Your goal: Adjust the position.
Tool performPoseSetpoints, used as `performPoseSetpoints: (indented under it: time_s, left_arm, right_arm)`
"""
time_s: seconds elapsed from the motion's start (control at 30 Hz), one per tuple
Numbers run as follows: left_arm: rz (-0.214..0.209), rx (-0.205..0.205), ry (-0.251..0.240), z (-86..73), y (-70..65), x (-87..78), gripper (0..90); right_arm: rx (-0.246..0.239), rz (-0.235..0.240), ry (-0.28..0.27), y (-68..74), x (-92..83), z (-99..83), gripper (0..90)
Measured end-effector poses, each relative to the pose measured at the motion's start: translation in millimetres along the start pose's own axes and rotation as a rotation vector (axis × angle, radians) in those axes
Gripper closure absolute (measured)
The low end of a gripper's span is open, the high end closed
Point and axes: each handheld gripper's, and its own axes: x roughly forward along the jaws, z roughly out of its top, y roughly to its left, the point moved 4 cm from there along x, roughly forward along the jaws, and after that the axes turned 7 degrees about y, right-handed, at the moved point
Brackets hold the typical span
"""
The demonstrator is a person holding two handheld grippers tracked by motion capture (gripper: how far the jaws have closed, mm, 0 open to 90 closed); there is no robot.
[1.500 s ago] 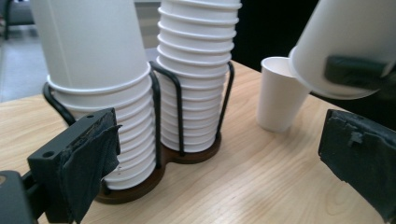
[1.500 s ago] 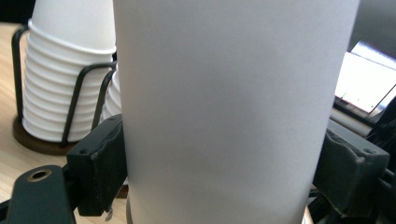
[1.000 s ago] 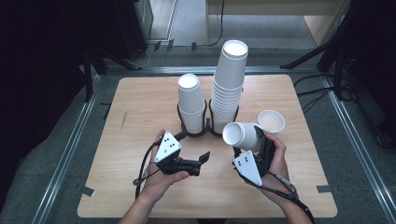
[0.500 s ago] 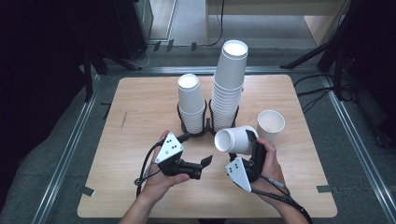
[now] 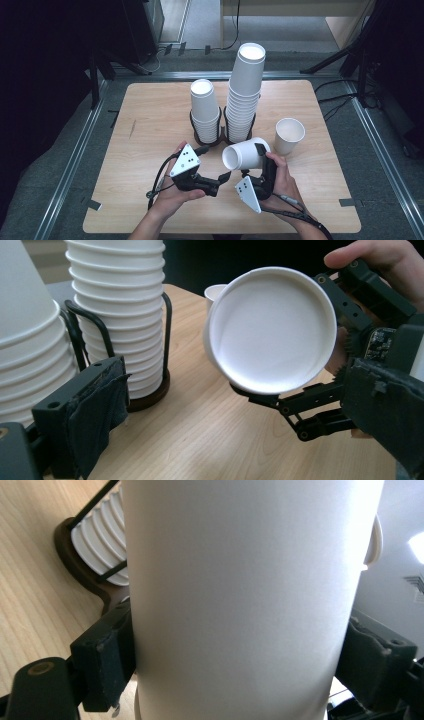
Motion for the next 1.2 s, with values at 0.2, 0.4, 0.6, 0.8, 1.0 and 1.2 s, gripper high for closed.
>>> performPoseSetpoints:
  time_s: [0.2, 0.4, 0.6, 0.8, 1.0, 1.2]
  left_arm:
    - [-0.019, 0.008, 0.014, -1.0, -3.4, 2.2, 0.0]
    - [-0.038, 0.002, 0.015, -1.0, -5.4, 3.0, 0.0]
    - [-0.038, -0.002, 0.017, -1.7, -4.9, 3.8, 1.3]
    - [-0.046, 0.004, 0.025, -2.5, -7.5, 5.6, 1.3]
    - [-0.062, -0.002, 0.027, -2.8, -8.6, 6.4, 1.4]
    - [-0.073, -0.016, 0.028, -3.1, -9.2, 6.8, 4.2]
  right_arm:
    - [-0.015, 0.004, -0.011, 2.1, -1.1, 2.3, 13.8]
    - [-0.037, 0.017, -0.029, 7.2, -3.1, 5.0, 13.8]
    - [-0.055, 0.032, -0.049, 10.7, -5.4, 8.4, 13.8]
    - [-0.061, 0.039, -0.061, 13.2, -6.9, 11.2, 13.7]
    - [-0.081, 0.053, -0.081, 16.4, -9.0, 13.5, 13.7]
    - [-0.088, 0.056, -0.094, 17.5, -10.4, 15.7, 13.7]
